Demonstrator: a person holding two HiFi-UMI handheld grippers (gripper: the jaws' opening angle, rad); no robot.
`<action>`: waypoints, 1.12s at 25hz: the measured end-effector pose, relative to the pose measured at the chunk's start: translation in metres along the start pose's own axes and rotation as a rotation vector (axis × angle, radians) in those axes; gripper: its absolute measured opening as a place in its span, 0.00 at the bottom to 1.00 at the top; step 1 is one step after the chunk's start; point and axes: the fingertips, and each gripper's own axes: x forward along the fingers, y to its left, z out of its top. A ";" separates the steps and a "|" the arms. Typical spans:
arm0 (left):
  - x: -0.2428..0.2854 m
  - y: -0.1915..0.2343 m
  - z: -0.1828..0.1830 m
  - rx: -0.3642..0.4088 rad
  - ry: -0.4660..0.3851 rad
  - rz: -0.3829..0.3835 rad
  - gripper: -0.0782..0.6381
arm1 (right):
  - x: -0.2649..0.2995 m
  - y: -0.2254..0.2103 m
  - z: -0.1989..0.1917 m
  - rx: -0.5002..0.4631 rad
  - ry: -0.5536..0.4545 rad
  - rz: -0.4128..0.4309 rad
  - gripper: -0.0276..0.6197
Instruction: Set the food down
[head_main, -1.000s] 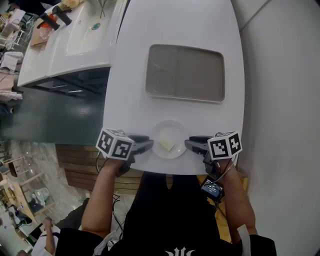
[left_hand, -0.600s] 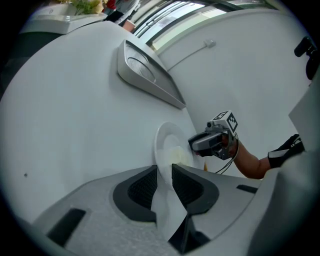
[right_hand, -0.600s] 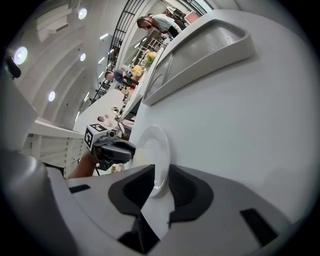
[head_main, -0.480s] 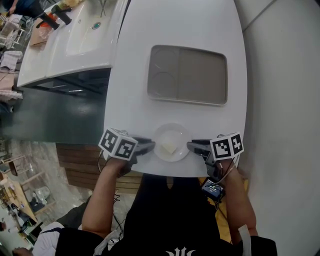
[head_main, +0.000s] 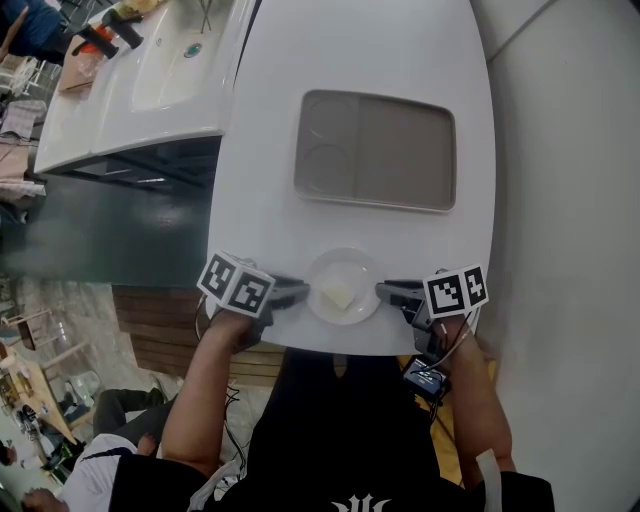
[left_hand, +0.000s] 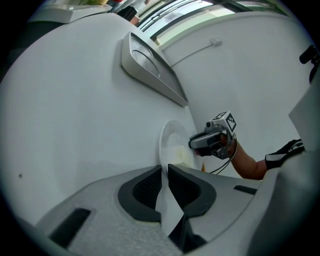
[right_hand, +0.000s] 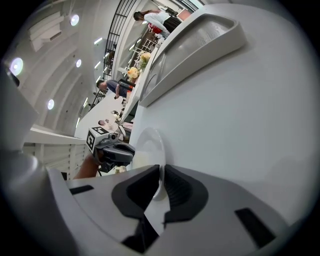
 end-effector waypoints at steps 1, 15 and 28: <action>0.000 0.000 0.000 -0.004 0.005 -0.002 0.16 | 0.000 0.000 0.000 0.009 -0.003 0.007 0.08; -0.003 -0.009 0.011 -0.028 0.057 -0.008 0.15 | -0.011 0.005 0.008 0.067 -0.022 0.072 0.07; -0.011 -0.027 0.067 0.016 0.107 -0.020 0.15 | -0.045 0.013 0.055 0.096 -0.088 0.124 0.07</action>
